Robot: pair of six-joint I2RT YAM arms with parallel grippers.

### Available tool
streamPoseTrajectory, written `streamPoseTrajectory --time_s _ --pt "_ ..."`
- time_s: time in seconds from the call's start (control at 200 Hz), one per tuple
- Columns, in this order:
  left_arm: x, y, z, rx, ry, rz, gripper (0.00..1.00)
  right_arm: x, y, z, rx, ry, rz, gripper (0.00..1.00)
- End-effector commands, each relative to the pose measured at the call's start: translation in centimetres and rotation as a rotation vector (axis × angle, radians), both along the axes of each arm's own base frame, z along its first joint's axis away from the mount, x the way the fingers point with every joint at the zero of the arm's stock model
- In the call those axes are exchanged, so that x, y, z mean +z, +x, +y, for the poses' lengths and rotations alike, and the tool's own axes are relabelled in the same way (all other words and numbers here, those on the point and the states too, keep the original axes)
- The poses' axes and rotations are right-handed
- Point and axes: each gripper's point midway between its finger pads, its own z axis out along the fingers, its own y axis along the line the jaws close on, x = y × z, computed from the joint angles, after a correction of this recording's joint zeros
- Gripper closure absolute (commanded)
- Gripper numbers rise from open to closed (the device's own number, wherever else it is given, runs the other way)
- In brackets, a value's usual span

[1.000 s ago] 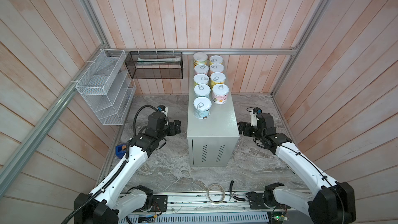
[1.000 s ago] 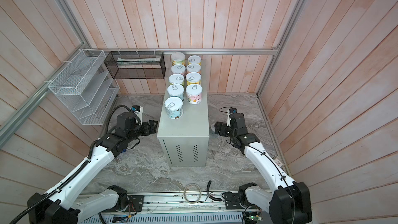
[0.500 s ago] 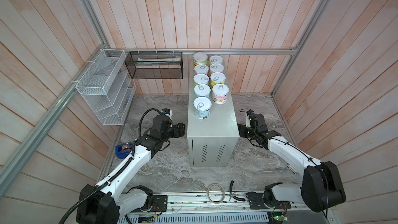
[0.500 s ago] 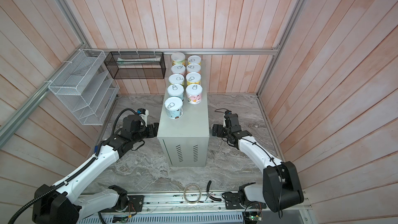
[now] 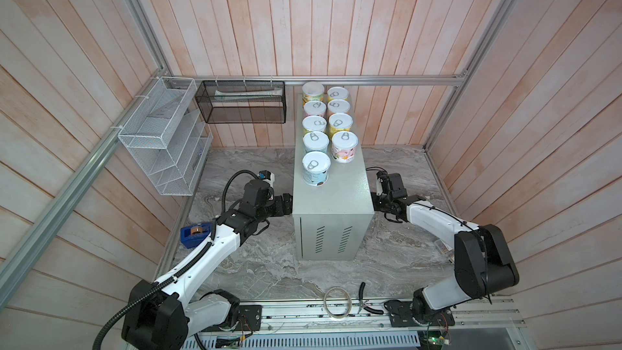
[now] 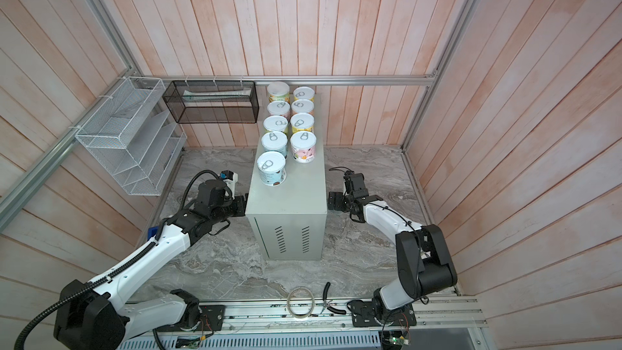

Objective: Place and organize the canned foods onto the counter
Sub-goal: 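Withdraw the left gripper while the right gripper descends to the last floor can, then close the right gripper around the white-lidded floor can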

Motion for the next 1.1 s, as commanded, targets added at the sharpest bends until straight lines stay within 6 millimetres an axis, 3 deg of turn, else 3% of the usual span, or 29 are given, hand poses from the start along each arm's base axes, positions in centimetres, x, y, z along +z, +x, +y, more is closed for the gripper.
streamPoseTrajectory --time_s 0.0,0.385,1.095 --pt "1.2 0.4 -0.5 -0.003 -0.027 -0.035 0.10 -0.2 1.2 0.5 0.014 -0.014 -0.003 0.04" --pt "1.4 0.0 -0.7 -0.008 -0.035 -0.036 0.11 -3.3 3.0 1.0 -0.002 -0.040 0.051 0.07" --pt "1.0 0.2 -1.5 -0.020 -0.043 -0.029 0.12 -4.8 3.0 0.8 -0.013 -0.073 0.074 0.14"
